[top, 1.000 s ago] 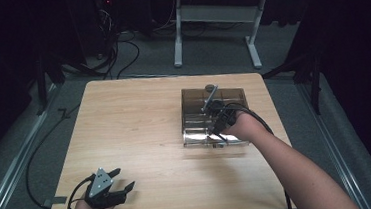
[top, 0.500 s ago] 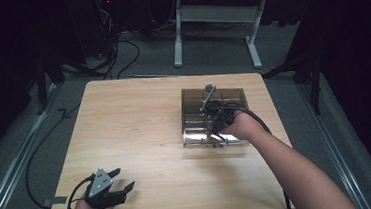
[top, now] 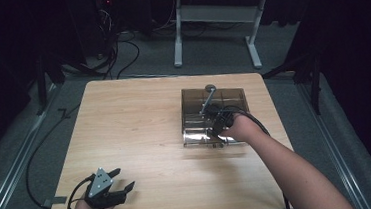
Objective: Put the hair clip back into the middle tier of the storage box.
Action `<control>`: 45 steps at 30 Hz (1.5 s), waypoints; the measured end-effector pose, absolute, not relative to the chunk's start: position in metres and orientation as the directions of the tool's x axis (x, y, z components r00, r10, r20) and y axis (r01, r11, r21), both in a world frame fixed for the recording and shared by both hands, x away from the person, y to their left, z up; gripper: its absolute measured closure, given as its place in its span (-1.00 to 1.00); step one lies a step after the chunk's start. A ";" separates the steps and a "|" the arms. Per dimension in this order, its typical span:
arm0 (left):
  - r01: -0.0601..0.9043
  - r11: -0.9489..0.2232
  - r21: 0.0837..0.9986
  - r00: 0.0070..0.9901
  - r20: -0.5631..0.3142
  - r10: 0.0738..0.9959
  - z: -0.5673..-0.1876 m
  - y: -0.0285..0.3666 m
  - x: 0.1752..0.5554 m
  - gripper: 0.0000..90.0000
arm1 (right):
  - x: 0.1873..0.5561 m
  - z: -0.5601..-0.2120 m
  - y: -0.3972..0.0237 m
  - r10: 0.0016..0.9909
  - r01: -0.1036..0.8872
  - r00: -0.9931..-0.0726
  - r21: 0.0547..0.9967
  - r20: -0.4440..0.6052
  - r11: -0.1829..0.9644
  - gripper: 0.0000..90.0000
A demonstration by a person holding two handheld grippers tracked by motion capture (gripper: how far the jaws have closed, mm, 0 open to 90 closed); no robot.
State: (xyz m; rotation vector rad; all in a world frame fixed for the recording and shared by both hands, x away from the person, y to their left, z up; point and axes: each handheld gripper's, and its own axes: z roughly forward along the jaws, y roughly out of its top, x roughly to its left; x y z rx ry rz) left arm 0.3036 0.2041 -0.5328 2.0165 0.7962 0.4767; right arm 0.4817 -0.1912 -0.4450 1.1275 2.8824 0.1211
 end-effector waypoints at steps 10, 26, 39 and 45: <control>0.353 -0.398 0.847 0.719 0.027 0.694 -0.533 0.204 0.303 -0.33 | 0.483 -0.450 -0.191 0.684 0.679 -0.729 0.096 -0.019 0.727 0.76; 0.352 -0.399 0.847 0.717 0.030 0.696 -0.533 0.205 0.303 -0.32 | 0.481 -0.446 -0.191 0.693 0.687 -0.720 0.110 -0.028 0.718 0.67; 0.355 -0.398 0.846 0.717 0.026 0.696 -0.533 0.205 0.303 -0.32 | 0.467 -0.430 -0.200 0.700 0.690 -0.714 0.152 -0.018 0.707 0.68; 0.354 -0.400 0.846 0.719 0.028 0.695 -0.533 0.205 0.303 -0.32 | 0.447 -0.420 -0.209 0.708 0.693 -0.706 0.192 -0.014 0.695 0.70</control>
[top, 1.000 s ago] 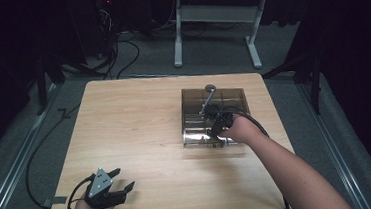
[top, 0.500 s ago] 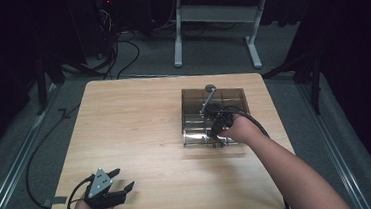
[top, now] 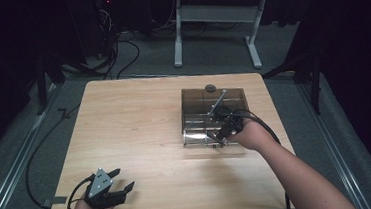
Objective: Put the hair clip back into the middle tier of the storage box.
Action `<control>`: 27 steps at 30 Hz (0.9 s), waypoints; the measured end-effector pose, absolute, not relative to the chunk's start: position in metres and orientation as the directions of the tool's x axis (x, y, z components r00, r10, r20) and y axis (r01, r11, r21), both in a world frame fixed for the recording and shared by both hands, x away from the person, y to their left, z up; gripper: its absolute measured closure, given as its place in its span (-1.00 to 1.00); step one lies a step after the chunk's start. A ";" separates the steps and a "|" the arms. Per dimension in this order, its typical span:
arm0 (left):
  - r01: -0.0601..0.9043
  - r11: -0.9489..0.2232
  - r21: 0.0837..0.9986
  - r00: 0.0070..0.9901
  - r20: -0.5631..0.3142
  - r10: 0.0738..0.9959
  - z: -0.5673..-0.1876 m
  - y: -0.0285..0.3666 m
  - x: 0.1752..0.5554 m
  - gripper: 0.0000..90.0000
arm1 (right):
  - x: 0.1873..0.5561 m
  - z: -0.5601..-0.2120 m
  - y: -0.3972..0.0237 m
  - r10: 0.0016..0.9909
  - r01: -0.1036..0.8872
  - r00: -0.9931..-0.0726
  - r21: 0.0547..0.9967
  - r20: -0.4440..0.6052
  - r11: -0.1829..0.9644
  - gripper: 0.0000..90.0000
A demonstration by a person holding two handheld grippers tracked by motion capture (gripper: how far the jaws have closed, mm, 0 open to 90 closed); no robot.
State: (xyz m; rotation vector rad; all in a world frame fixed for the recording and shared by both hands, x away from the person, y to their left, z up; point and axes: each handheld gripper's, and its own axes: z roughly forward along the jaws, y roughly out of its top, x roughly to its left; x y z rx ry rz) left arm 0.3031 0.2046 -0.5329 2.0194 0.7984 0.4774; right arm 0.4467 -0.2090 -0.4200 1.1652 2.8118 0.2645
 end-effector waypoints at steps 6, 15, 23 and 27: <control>0.354 -0.395 0.848 0.717 0.026 0.697 -0.533 0.205 0.303 -0.32 | 0.425 -0.416 -0.222 0.726 0.706 -0.688 0.240 0.011 0.666 0.72; 0.352 -0.390 0.851 0.713 0.027 0.701 -0.533 0.205 0.303 -0.32 | 0.395 -0.429 -0.239 0.742 0.703 -0.670 0.334 0.016 0.628 0.64; 0.349 -0.387 0.853 0.712 0.027 0.702 -0.533 0.206 0.303 -0.33 | 0.374 -0.445 -0.245 0.740 0.667 -0.672 0.438 0.006 0.602 0.53; 0.350 -0.385 0.854 0.711 0.025 0.703 -0.533 0.206 0.303 -0.33 | 0.362 -0.454 -0.248 0.743 0.644 -0.669 0.496 -0.002 0.582 0.47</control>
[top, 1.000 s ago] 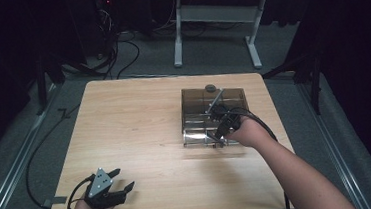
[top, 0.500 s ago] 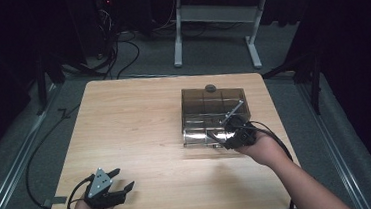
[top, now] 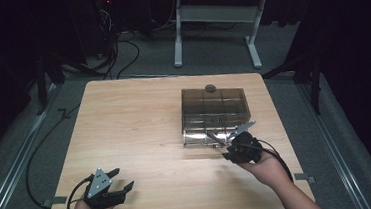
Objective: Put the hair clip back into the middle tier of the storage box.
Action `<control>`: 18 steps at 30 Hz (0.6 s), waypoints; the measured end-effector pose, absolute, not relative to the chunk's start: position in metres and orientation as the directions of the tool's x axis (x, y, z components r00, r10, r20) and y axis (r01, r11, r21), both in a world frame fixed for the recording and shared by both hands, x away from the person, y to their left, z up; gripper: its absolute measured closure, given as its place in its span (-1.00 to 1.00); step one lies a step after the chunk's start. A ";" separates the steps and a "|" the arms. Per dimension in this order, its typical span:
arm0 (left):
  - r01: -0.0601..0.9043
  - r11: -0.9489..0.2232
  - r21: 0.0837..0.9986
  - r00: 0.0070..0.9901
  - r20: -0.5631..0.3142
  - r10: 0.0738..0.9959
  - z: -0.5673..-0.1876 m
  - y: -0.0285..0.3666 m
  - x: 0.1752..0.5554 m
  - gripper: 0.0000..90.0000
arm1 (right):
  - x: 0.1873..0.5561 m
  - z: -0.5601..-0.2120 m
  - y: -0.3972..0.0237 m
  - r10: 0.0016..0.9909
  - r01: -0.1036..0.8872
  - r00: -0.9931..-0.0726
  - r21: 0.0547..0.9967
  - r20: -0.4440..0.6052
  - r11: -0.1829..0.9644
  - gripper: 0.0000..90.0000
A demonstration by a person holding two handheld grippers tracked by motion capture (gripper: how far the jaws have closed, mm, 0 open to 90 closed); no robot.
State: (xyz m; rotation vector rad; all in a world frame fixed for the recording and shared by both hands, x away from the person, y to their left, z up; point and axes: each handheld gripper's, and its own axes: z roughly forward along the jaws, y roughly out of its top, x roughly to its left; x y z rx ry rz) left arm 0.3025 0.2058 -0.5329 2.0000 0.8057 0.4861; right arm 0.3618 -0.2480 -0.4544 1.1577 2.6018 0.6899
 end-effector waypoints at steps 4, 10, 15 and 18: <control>0.352 -0.383 0.854 0.709 0.023 0.705 -0.533 0.206 0.303 -0.33 | 0.350 -0.464 -0.255 0.754 0.631 -0.657 0.565 0.023 0.532 0.40; 0.355 -0.379 0.855 0.704 0.022 0.710 -0.533 0.206 0.303 -0.33 | 0.334 -0.482 -0.267 0.770 0.607 -0.637 0.639 0.038 0.471 0.33; 0.356 -0.376 0.855 0.702 0.021 0.712 -0.533 0.206 0.303 -0.33 | 0.322 -0.496 -0.274 0.777 0.584 -0.629 0.679 0.032 0.444 0.29; 0.356 -0.377 0.855 0.701 0.022 0.713 -0.533 0.206 0.303 -0.33 | 0.315 -0.505 -0.278 0.784 0.571 -0.620 0.702 0.029 0.425 0.28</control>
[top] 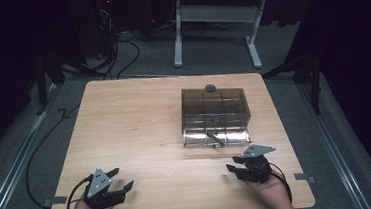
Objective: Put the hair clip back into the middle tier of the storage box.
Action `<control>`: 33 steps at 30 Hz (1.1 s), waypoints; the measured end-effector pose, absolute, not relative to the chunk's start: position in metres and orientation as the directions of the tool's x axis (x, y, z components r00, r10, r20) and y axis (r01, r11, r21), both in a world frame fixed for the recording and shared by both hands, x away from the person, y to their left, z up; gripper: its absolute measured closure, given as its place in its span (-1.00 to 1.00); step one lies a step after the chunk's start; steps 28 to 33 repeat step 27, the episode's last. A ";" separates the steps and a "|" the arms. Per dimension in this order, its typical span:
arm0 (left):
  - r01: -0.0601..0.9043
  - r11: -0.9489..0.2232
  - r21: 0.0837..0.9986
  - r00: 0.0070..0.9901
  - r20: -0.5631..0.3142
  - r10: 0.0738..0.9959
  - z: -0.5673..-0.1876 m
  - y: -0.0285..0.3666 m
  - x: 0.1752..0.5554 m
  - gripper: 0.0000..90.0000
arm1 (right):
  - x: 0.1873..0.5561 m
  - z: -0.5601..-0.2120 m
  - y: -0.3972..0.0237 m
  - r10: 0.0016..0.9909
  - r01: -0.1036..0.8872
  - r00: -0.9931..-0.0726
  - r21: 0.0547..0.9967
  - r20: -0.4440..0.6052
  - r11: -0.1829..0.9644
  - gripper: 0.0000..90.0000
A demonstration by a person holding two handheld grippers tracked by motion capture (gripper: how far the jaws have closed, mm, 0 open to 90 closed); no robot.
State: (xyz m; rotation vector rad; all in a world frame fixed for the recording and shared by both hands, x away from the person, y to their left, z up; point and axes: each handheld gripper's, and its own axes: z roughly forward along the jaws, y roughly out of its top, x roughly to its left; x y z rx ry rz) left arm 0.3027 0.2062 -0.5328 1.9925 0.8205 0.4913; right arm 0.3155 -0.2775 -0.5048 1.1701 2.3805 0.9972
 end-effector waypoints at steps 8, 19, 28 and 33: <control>0.353 -0.373 0.858 0.696 0.025 0.717 -0.533 0.206 0.302 -0.33 | 0.298 -0.523 -0.293 0.809 0.525 -0.587 0.779 0.039 0.343 0.25; 0.356 -0.380 0.854 0.699 0.027 0.715 -0.533 0.204 0.303 -0.32 | 0.295 -0.527 -0.296 0.803 0.497 -0.594 0.808 0.051 0.317 0.18; 0.353 -0.383 0.854 0.702 0.029 0.711 -0.533 0.204 0.303 -0.32 | 0.296 -0.528 -0.295 0.803 0.505 -0.594 0.799 0.048 0.327 0.16; 0.353 -0.383 0.854 0.702 0.029 0.711 -0.533 0.204 0.303 -0.32 | 0.296 -0.528 -0.295 0.803 0.505 -0.594 0.799 0.048 0.327 0.16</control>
